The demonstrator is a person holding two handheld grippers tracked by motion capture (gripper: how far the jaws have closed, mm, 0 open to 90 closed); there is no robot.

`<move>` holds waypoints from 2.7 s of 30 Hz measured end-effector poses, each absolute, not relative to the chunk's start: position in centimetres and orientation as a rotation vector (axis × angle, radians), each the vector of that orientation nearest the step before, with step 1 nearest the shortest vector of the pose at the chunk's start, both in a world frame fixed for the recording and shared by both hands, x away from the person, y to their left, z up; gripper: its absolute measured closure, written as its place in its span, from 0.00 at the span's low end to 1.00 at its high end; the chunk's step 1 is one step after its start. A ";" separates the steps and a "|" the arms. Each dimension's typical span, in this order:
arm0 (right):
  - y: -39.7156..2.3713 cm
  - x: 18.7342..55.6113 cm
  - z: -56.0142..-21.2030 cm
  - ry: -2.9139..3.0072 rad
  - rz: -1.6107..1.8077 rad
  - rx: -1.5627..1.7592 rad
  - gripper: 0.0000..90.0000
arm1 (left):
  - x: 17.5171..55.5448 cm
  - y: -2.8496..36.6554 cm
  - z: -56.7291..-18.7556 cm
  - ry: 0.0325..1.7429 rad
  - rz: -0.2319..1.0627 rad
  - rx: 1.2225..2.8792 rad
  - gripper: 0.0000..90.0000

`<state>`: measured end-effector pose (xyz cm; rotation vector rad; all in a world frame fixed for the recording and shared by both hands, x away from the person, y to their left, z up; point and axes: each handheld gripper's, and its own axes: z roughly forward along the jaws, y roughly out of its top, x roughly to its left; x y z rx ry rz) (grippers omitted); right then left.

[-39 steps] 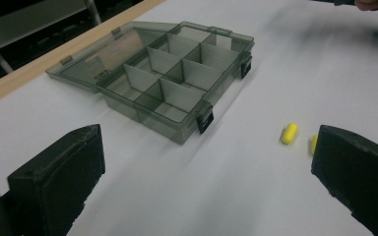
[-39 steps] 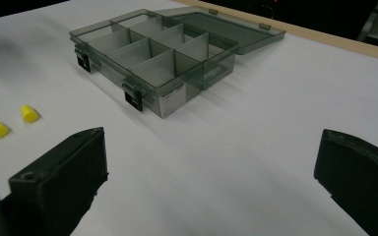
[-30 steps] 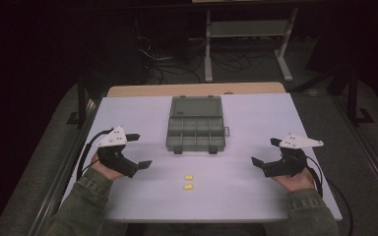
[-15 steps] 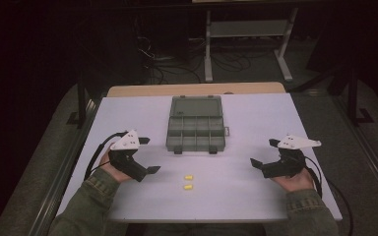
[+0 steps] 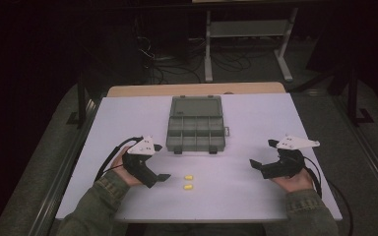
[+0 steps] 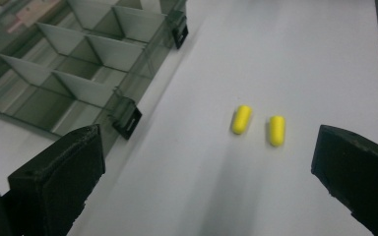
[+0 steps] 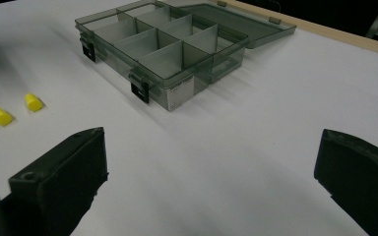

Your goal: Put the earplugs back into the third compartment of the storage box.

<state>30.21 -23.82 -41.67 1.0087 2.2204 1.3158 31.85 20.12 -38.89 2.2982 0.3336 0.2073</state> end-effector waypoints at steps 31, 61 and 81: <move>-23.4 30.3 -41.9 2.250 1.311 0.984 0.00 | 33.4 15.3 -41.9 0.177 0.023 2.419 0.25; -23.2 30.2 -42.0 2.266 1.286 0.980 0.00 | 34.2 12.9 -43.7 0.079 -0.006 2.481 0.75; -23.2 30.2 -42.0 2.267 1.285 0.979 0.00 | 35.5 12.7 -41.0 0.090 -0.042 2.488 0.91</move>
